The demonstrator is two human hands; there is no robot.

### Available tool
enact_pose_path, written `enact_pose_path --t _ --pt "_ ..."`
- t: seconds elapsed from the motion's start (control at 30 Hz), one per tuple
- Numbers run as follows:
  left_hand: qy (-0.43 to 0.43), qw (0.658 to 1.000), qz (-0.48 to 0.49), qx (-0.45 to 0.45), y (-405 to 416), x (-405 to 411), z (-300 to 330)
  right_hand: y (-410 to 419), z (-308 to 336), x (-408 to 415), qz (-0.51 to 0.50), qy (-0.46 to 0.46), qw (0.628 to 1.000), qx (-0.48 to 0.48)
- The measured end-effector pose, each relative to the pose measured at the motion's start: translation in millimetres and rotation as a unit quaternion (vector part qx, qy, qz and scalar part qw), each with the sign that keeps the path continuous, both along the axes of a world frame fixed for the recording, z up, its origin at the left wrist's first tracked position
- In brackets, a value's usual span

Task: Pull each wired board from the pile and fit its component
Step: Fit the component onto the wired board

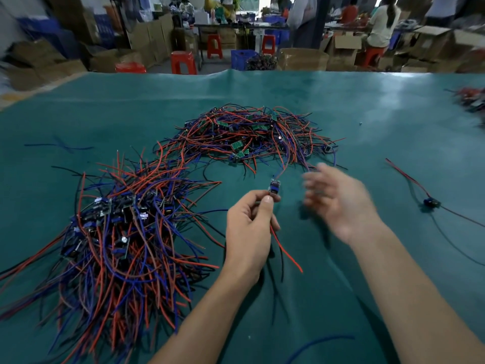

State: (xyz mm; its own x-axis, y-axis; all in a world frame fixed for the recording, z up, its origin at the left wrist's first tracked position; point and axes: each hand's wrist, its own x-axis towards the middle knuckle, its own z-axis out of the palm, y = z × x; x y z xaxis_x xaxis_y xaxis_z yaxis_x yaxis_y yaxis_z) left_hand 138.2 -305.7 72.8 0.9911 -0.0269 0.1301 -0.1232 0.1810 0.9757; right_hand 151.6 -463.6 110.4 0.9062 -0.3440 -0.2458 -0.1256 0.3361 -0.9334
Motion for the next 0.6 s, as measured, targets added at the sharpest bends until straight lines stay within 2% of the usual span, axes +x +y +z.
enact_pose_path --t 0.07,0.1,0.17,0.27,0.37,0.43,0.5,0.53,0.6 --pt "-0.001 1.0 0.006 -0.006 -1 -1 1 22 -3 -4 0.164 -0.02 0.98 -0.108" --pt "-0.002 1.0 0.008 0.0 -1 -1 1 31 -6 -6 0.2 -0.058 0.967 -0.147" --pt "-0.01 1.0 0.003 0.026 1 0 1 36 -8 -7 0.189 -0.113 0.952 -0.213" --pt "-0.032 0.995 -0.018 0.098 0 0 -1 24 -1 -5 0.093 -0.143 0.955 -0.244" --pt "-0.058 0.986 -0.052 0.15 -2 -6 0 9 24 -5 -0.056 -0.2 0.956 -0.208" --pt "-0.068 0.981 -0.064 0.172 -3 -9 -1 13 53 -7 -0.11 -0.259 0.944 -0.175" --pt "-0.064 0.978 -0.061 0.191 -3 -9 -3 31 83 -7 -0.101 -0.306 0.929 -0.18" --pt "-0.058 0.978 -0.057 0.191 -4 -8 -3 47 96 -5 -0.064 -0.32 0.926 -0.19" --pt "-0.047 0.982 -0.051 0.175 -4 -9 -1 88 115 2 0.081 -0.312 0.927 -0.192"
